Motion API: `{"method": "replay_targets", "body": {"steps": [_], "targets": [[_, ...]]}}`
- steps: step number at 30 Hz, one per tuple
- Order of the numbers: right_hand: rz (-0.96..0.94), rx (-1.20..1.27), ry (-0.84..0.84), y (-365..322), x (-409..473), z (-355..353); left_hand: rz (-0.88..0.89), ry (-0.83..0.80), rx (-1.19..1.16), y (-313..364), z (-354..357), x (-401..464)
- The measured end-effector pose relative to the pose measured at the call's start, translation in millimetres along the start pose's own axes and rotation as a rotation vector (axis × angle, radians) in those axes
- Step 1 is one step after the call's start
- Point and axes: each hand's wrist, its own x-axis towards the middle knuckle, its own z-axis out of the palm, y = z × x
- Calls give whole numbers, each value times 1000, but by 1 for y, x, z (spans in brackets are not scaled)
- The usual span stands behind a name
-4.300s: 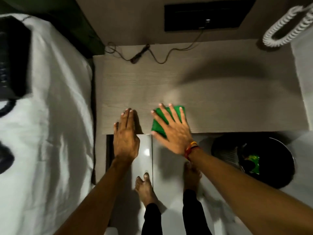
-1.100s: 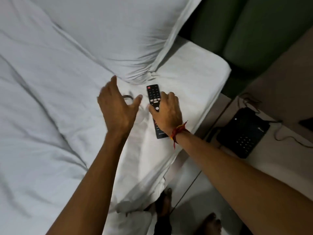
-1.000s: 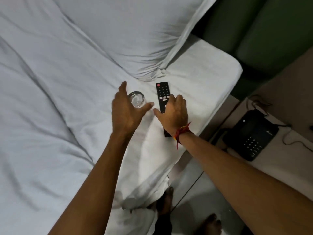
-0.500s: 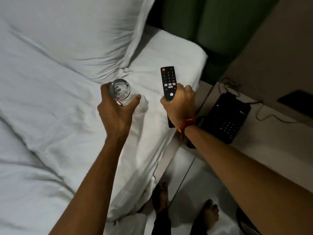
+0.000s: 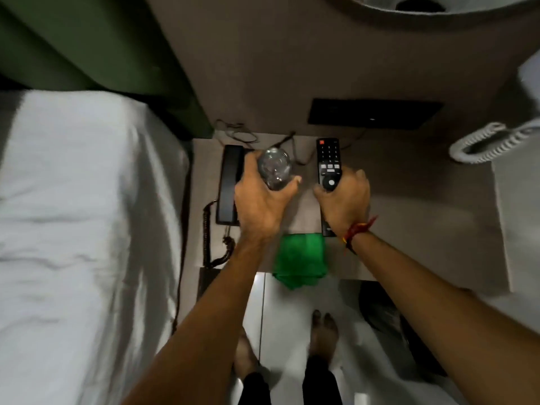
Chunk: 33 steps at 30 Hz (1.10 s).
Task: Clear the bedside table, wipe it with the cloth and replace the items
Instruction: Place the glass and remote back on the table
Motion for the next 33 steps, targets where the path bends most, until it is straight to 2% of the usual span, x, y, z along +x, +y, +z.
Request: {"method": "replay_targets", "body": {"steps": [5,10,17,23,26,29,31,33], "targets": [[134,-46,-6,80,30,-19,-49,-217,82,-3,93,-5],[173,-82,-47,115,60,-14,-80,-257,116,-7,145,5],[167,-138,-88,125,83,6,-72,-237,135,-16,170,19],[166,-207,-111,126,84,7,-136,-305,77,-26,160,14],[94,-292,-51,118,76,3,-69,-277,242,-39,134,-3],[-44,-250,-18,104,57,6,47,-224,362,-62,93,-24],[-98,-188,-65,91,34,17,125,-181,482,-87,63,-35],[-136,-146,-198,82,8,32,171,-143,549,-113,35,-47]]}}
